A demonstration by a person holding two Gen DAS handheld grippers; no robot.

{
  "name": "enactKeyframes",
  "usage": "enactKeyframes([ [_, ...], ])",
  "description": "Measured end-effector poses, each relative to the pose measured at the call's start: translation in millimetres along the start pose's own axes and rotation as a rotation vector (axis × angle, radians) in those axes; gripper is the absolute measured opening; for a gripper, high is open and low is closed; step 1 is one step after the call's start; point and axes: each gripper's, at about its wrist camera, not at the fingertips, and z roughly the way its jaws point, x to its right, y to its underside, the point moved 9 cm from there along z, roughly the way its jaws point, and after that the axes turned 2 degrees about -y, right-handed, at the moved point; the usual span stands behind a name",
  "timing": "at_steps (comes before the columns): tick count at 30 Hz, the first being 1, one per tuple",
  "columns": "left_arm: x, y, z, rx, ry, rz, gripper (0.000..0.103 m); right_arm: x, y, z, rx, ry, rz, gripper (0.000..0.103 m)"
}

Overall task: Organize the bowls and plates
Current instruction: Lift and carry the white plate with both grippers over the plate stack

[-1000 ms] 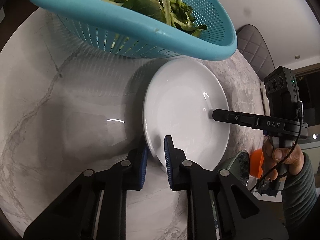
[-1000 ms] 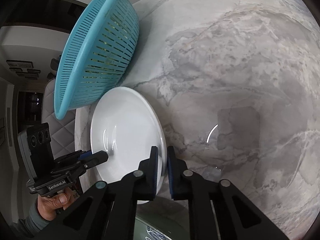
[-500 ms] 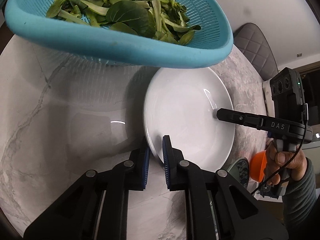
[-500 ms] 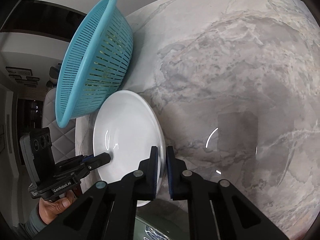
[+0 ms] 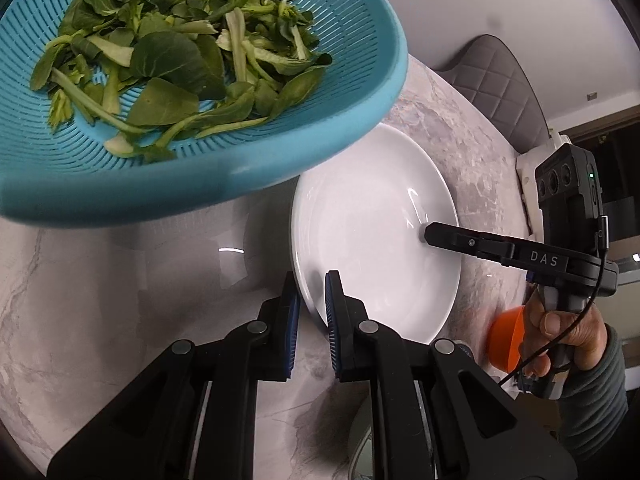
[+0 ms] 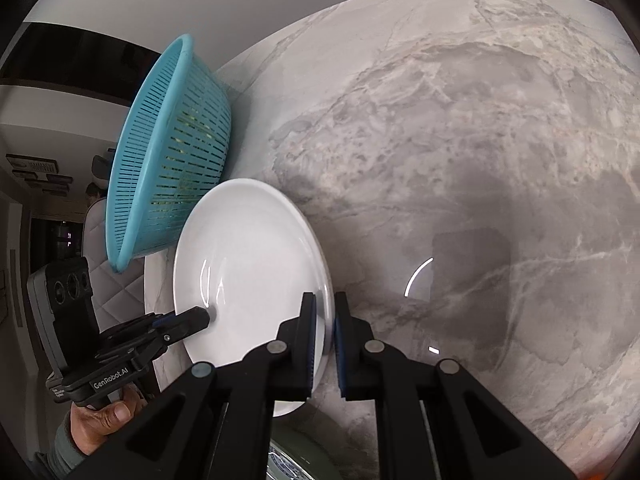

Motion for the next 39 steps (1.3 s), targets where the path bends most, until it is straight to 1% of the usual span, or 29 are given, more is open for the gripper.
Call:
enactKeyframes([
  [4,23.4,-14.8,5.0,-0.001,0.001,0.036,0.011,11.6,-2.5,-13.6,0.031,0.004,0.025,0.011],
  [7,47.9,-28.9,6.3,0.006,0.006,0.071,0.011,21.5,-5.9,-28.0,0.059,0.001,0.047,0.011],
  [11,78.0,-39.2,-0.7,0.016,0.019,0.124,0.011,30.1,-7.0,-51.1,0.097,0.005,0.065,0.011],
  [14,97.5,-38.4,-7.3,0.015,0.035,0.158,0.011,35.0,-3.1,-72.1,0.121,0.009,0.066,0.011],
  [19,128.8,-27.2,-20.6,0.025,0.058,0.199,0.011,34.3,11.8,-105.7,0.163,0.008,0.07,0.011],
  [21,147.1,-19.2,-23.6,0.027,0.066,0.219,0.011,31.8,23.0,-117.4,0.176,0.008,0.069,0.011],
  [25,170.2,2.1,-37.4,0.025,0.085,0.261,0.011,30.4,48.0,-143.8,0.205,0.007,0.073,0.011],
  [29,168.3,33.8,-59.4,0.012,0.119,0.284,0.011,16.1,76.6,-161.3,0.237,0.003,0.087,0.011],
  [33,179.5,68.4,-72.5,-0.003,0.146,0.321,0.011,10.3,113.5,-180.1,0.268,0.006,0.098,0.011],
  [39,193.2,112.2,-98.6,-0.028,0.183,0.39,0.011,6.7,168.4,-200.3,0.309,0.008,0.131,0.011],
])
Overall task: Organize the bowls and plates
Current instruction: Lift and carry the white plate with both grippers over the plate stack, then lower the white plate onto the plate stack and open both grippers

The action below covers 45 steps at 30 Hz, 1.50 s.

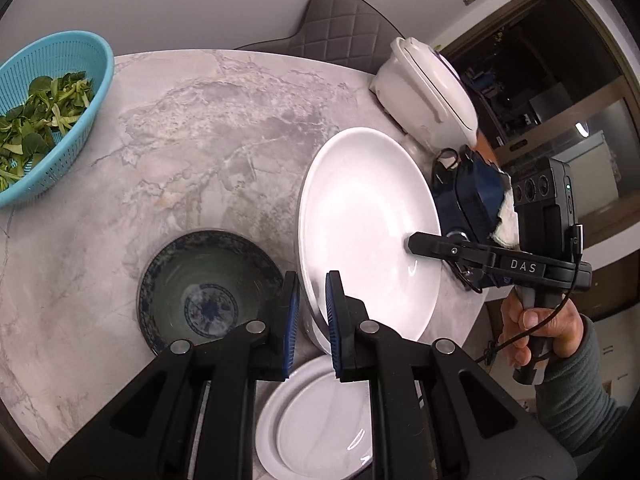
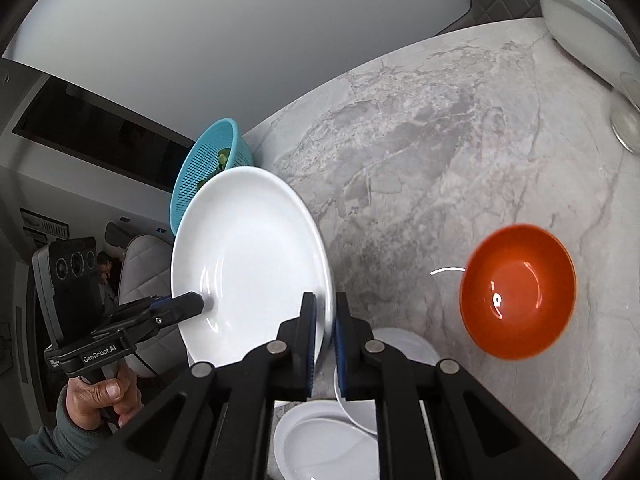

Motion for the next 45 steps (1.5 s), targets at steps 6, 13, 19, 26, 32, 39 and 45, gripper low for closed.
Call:
enactKeyframes([
  [6,31.8,44.6,-4.2,-0.058,0.021,0.075,0.011,15.9,53.4,-28.9,0.036,0.003,0.064,0.011],
  [13,55.4,118.3,9.2,-0.165,0.047,0.145,0.012,44.6,122.1,-38.7,0.044,-0.004,0.171,0.011],
  [19,48.2,181.8,32.0,-0.272,0.023,0.172,0.012,61.2,176.4,-31.5,0.02,-0.016,0.245,0.011],
  [26,31.3,235.2,46.0,-0.353,-0.019,0.178,0.012,69.2,218.5,-5.2,-0.023,-0.011,0.28,0.011],
  [32,20.2,260.1,53.1,-0.381,-0.045,0.17,0.012,73.7,238.8,14.3,-0.053,-0.001,0.28,0.011],
  [39,5.3,275.8,63.2,-0.402,-0.07,0.159,0.012,74.7,248.8,33.3,-0.081,0.022,0.268,0.011],
  [45,5.3,264.3,73.8,-0.409,-0.087,0.155,0.012,78.2,251.8,40.4,-0.092,0.032,0.272,0.011],
])
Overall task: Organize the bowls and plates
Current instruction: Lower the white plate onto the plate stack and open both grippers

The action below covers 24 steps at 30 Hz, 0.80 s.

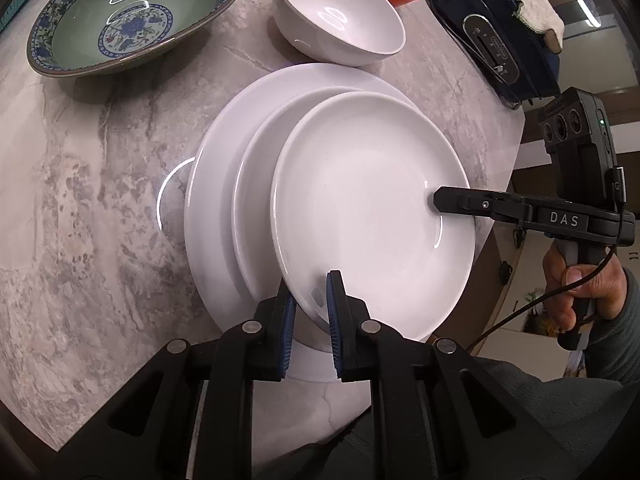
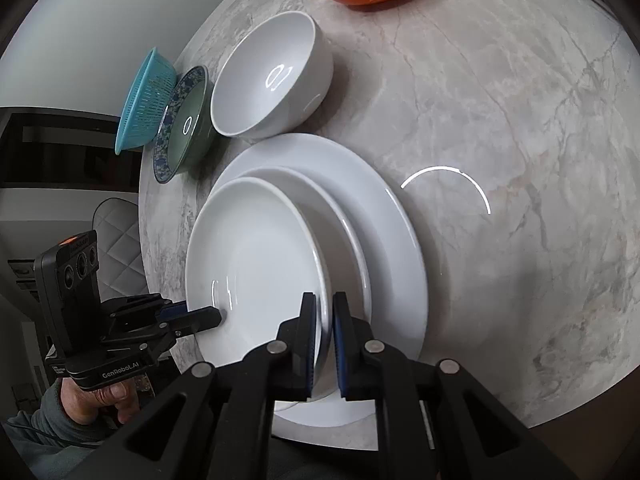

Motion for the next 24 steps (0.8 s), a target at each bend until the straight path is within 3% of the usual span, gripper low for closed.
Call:
enactKeyframes([
  [14,0.8,-28.4,14.2,-0.003,0.0,-0.004,0.018,1.1,-0.4,6.5,0.002,0.06,-0.049,0.013],
  [16,1.1,-30.0,12.5,0.001,0.017,0.0,0.025,0.1,-0.1,6.8,0.002,0.064,-0.056,0.013],
  [18,5.7,-32.8,9.7,0.013,0.034,0.017,0.049,-0.9,-0.5,7.2,0.002,0.065,-0.059,0.013],
  [20,11.4,-33.4,10.0,0.006,0.048,0.034,0.06,-2.6,-0.6,8.9,0.001,0.071,-0.068,0.013],
  [24,15.4,-34.1,11.2,-0.003,0.041,0.051,0.066,-3.4,-0.4,10.2,-0.001,0.078,-0.074,0.014],
])
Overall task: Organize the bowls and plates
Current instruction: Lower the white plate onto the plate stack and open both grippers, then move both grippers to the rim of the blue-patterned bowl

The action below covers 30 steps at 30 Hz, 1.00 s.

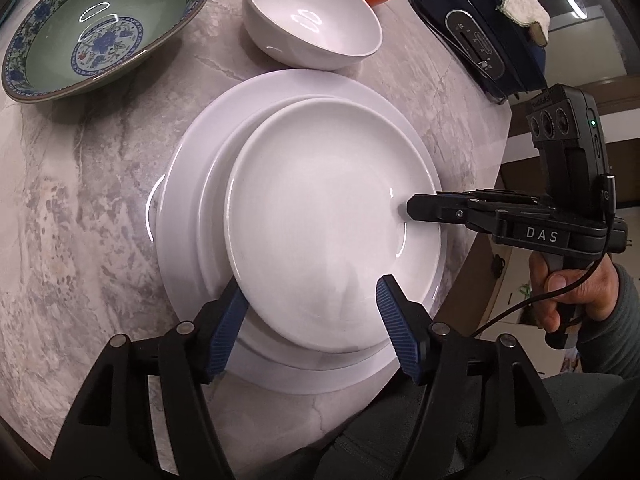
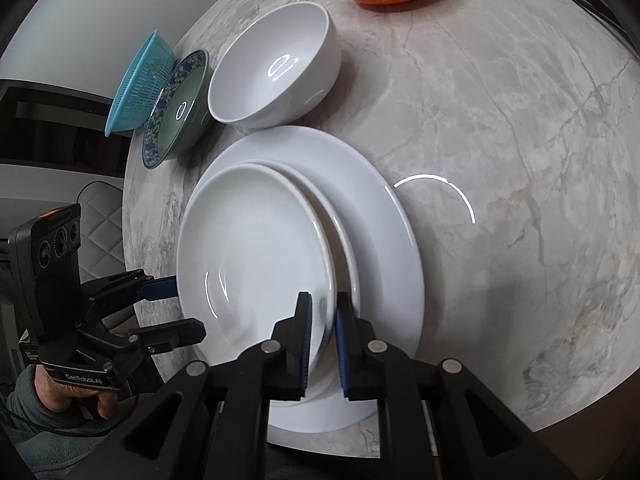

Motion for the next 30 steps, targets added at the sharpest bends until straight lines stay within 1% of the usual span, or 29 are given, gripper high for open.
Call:
enactKeyframes([
  [5,4.2,-0.1,0.7,-0.007,0.007,-0.001,0.07,-2.7,2.9,1.7,-0.006,0.015,-0.01,0.014],
  [9,11.9,0.7,-1.6,0.0,-0.001,0.011,0.079,-6.2,2.7,2.7,-0.011,0.039,-0.023,0.015],
  [12,8.6,0.7,-7.7,0.008,0.022,-0.003,0.084,-11.5,3.2,2.9,-0.012,0.057,-0.043,0.021],
  [14,6.0,0.2,-11.6,0.01,0.043,-0.018,0.087,-14.0,3.1,3.5,-0.014,0.068,-0.052,0.022],
  [17,2.6,-1.0,-19.9,0.026,0.047,-0.031,0.097,-16.6,2.8,3.1,-0.015,0.081,-0.062,0.023],
  [19,-1.7,-0.6,-22.8,0.029,0.064,-0.046,0.097,-18.0,2.5,0.9,-0.011,0.083,-0.071,0.028],
  [21,-5.5,1.6,-21.9,0.015,0.076,-0.07,0.097,-17.3,1.8,0.2,-0.012,0.089,-0.073,0.029],
  [24,-6.4,6.8,-28.9,0.01,0.091,-0.063,0.097,-15.1,1.6,-4.9,-0.016,0.093,-0.065,0.03],
  [26,-9.2,7.9,-44.0,0.039,0.122,-0.072,0.097,-16.2,-0.9,-14.8,-0.002,0.094,-0.065,0.038],
  [27,-13.4,5.5,-55.2,0.072,0.146,-0.088,0.097,-16.5,-3.2,-21.6,0.009,0.098,-0.066,0.044],
  [30,-46.8,-11.2,-93.2,0.203,0.195,-0.176,0.097,-23.7,-17.9,-48.2,0.077,0.074,-0.081,0.046],
])
